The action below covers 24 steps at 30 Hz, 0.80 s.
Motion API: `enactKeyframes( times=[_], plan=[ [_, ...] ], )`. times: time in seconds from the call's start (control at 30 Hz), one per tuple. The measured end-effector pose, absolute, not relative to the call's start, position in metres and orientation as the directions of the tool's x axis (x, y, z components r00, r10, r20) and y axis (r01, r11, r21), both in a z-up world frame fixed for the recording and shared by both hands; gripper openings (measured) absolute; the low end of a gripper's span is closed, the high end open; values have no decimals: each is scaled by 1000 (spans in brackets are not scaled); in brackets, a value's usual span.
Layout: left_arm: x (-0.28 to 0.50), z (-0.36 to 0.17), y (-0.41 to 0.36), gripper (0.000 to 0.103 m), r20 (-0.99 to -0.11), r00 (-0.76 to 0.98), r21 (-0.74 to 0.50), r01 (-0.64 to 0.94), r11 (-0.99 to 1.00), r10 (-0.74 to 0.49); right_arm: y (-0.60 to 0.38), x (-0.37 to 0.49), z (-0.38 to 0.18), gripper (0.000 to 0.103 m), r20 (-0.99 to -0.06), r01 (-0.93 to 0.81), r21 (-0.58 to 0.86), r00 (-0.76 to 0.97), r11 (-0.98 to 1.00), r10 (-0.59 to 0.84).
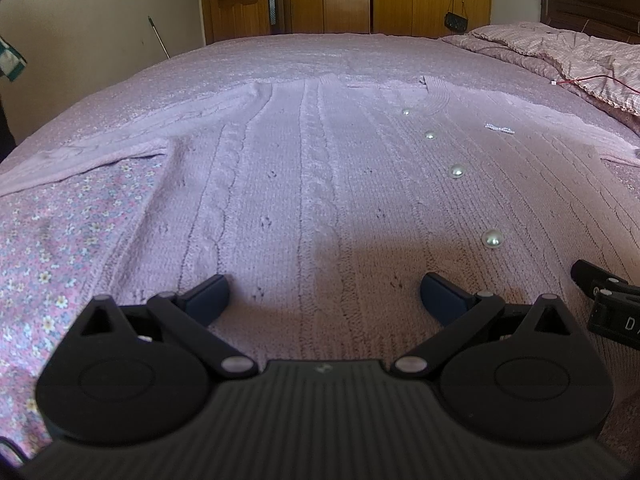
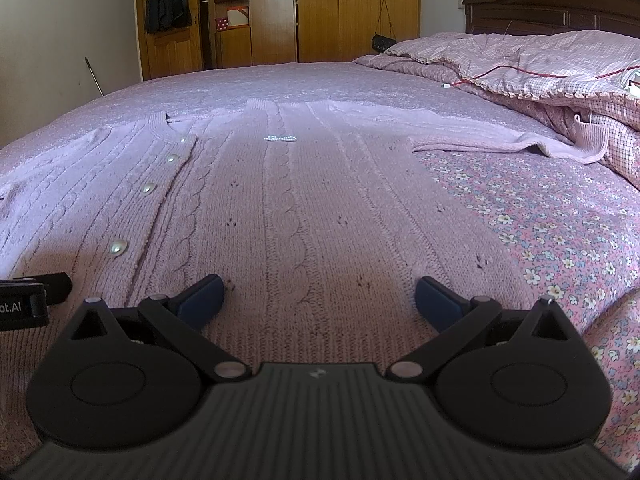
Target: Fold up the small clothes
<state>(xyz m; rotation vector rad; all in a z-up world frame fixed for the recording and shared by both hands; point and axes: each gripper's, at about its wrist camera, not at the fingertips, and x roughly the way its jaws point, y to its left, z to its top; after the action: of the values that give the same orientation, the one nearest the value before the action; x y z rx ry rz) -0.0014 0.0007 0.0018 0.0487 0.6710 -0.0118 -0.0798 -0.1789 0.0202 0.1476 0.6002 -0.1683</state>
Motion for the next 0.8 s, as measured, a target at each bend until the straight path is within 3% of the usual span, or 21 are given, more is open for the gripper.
enactKeyframes(
  times=[0.8],
  plan=[
    [-3,1,0,103,-621,784,43,26,999,6,-179,-81,20,103,-571,200,89,813,976,-114]
  ],
)
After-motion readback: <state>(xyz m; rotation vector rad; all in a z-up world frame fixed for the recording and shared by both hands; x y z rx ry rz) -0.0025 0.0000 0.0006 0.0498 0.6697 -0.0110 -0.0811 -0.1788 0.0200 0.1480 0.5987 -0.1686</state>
